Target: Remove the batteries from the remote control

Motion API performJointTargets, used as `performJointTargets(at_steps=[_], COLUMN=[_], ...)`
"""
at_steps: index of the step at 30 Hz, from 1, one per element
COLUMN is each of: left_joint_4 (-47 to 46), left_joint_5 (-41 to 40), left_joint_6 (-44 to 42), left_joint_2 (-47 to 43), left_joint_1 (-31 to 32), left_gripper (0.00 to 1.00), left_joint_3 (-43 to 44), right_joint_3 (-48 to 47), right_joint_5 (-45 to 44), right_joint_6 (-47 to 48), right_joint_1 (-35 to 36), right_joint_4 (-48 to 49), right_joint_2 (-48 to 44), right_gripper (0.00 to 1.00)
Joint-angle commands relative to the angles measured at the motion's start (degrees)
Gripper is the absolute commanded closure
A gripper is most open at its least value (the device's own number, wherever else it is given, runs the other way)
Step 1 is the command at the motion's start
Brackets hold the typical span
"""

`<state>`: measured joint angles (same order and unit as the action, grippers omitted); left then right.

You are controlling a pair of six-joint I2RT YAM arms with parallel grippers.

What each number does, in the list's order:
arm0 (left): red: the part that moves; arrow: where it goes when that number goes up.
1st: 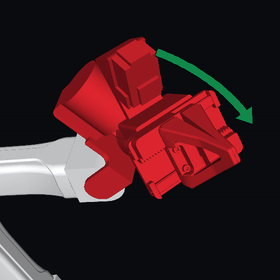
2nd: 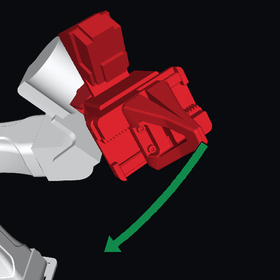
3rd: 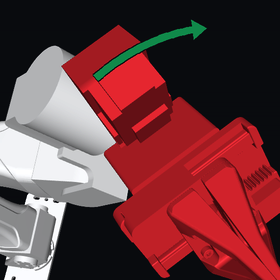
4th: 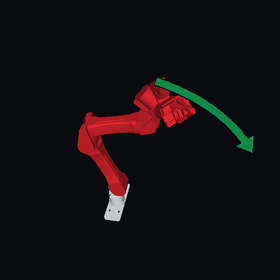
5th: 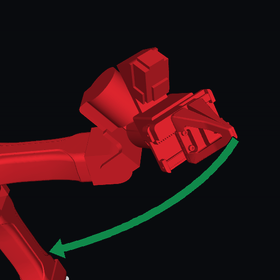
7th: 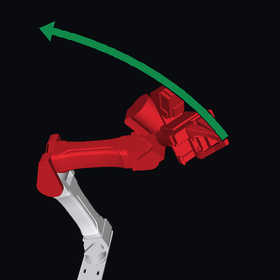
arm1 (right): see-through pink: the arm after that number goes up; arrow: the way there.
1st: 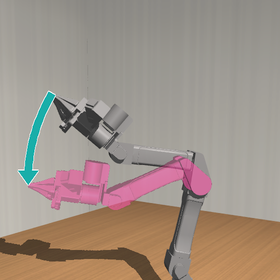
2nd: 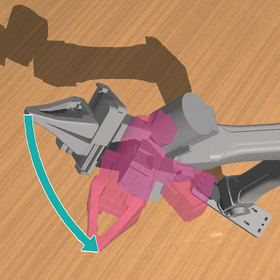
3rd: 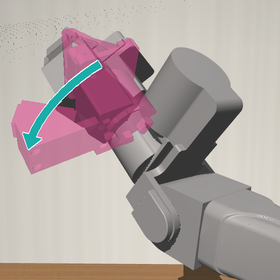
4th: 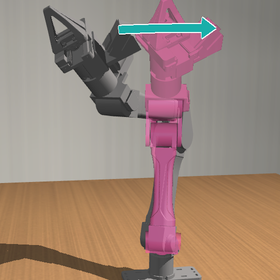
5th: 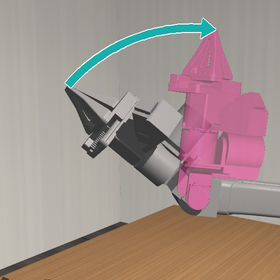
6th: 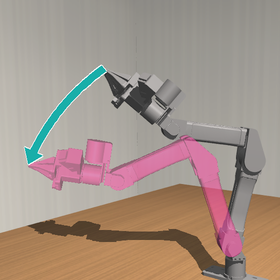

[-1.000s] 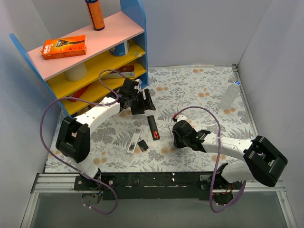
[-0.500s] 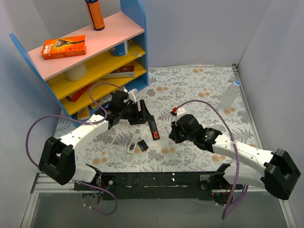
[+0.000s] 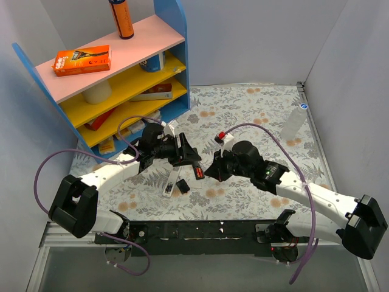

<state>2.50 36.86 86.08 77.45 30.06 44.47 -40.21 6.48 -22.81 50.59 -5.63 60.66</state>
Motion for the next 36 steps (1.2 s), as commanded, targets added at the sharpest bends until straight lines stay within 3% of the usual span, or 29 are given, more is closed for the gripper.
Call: performJointTargets(at_steps=[1, 5, 8, 13, 14, 15, 17, 18, 21, 27, 36], left_joint_4=[-2.2, -2.2, -2.2, -2.2, -2.2, -2.1, -1.7, -2.2, -6.9, -9.4, -10.8], left_joint_5=[0.3, -0.3, 0.0, 0.8, 1.0, 1.0, 0.5, 0.7, 1.6, 0.8, -1.5], left_joint_6=[2.9, 3.8, 5.8, 10.4, 12.1, 12.9, 16.0, 17.3, 24.2, 30.7, 35.0], left_joint_2=[-1.8, -0.7, -0.3, 0.0, -0.1, -0.3, -0.5, -0.6, -1.3, -2.4, -4.1], left_joint_1=[0.4, 0.6, 0.8, 0.8, 0.7, 0.6, 0.7, 0.6, 0.7, 0.5, 0.5], left_gripper=[0.44, 0.45, 0.55, 0.81, 0.95, 1.0, 1.0, 1.0, 1.0, 1.0, 1.0], left_joint_3=[-0.4, -0.7, -0.8, -1.2, -1.2, -1.2, -1.1, -1.2, -2.1, 0.6, 0.5], right_joint_3=[-4.3, -6.2, -7.0, -8.0, -8.0, -8.0, -6.1, -4.5, 3.6, 11.1, 16.3], right_joint_5=[2.8, 3.4, 4.3, 4.9, 3.9, 3.3, 2.6, 2.7, 2.1, 2.7, -0.2], right_joint_6=[-0.9, -0.5, 0.0, 2.2, 2.6, 3.1, 6.6, 7.9, 14.4, 24.7, 25.1], right_joint_1=[-0.2, -0.2, -0.1, -0.2, -0.2, -0.2, -0.2, -0.2, -0.1, 0.4, 1.2], right_joint_4=[2.3, 1.1, 1.1, 1.5, 1.6, 1.9, 5.1, 8.7, 22.6, 36.4, 50.0], right_joint_2=[2.0, 4.1, 5.4, 7.1, 7.0, 6.6, 5.8, 4.1, 0.3, -2.0, -4.5], right_gripper=[0.99, 0.99, 0.99, 0.99, 0.99, 0.91, 0.74, 0.54, 0.44, 0.42, 0.5])
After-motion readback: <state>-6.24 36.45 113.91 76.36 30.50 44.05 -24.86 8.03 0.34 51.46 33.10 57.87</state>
